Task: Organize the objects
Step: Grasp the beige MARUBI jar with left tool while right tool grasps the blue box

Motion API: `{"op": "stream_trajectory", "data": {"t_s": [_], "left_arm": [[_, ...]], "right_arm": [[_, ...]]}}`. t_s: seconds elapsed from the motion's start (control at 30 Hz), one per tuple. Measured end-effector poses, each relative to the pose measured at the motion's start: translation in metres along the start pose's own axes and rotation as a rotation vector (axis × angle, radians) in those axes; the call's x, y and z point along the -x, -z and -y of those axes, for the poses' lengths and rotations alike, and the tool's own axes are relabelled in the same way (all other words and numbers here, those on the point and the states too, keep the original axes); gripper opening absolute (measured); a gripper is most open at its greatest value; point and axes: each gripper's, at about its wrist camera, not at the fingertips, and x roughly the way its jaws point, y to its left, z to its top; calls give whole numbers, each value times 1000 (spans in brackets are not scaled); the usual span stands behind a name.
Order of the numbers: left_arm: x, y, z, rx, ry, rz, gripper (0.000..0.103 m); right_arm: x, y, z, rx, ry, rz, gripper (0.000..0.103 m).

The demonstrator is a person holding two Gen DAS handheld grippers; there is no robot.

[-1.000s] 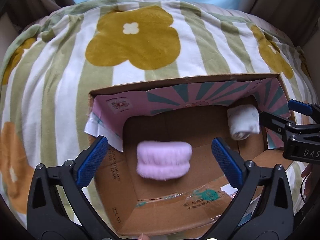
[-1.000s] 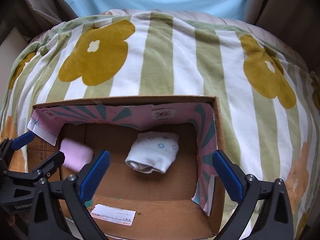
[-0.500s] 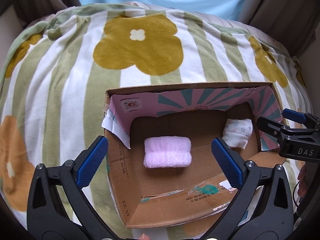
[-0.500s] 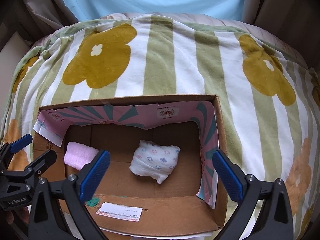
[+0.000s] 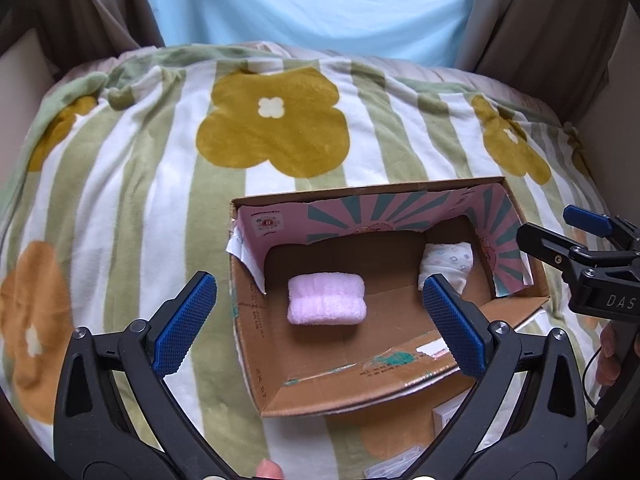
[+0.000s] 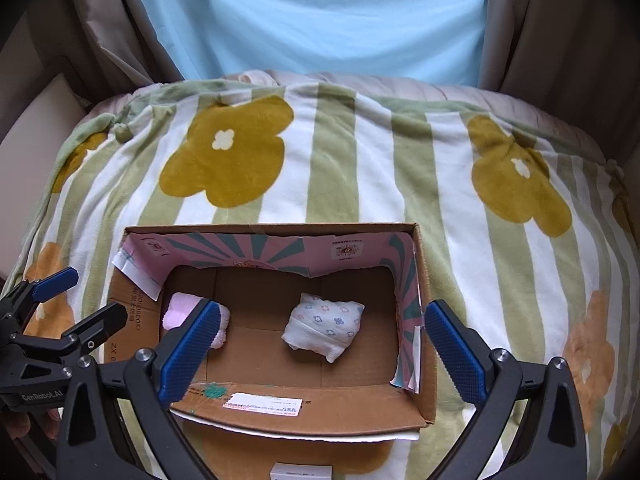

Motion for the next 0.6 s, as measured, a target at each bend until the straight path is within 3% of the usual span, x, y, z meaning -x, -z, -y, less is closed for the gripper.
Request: {"op": "stream_trajectory", "data": {"t_s": [0.33, 0.6], "left_arm": [[61, 46, 2, 33, -4, 5, 103], [105, 111, 4, 22, -17, -12, 103]], "right_arm": [[66, 27, 2, 38, -27, 82, 102], [106, 76, -7, 115, -88, 99, 102]]}}
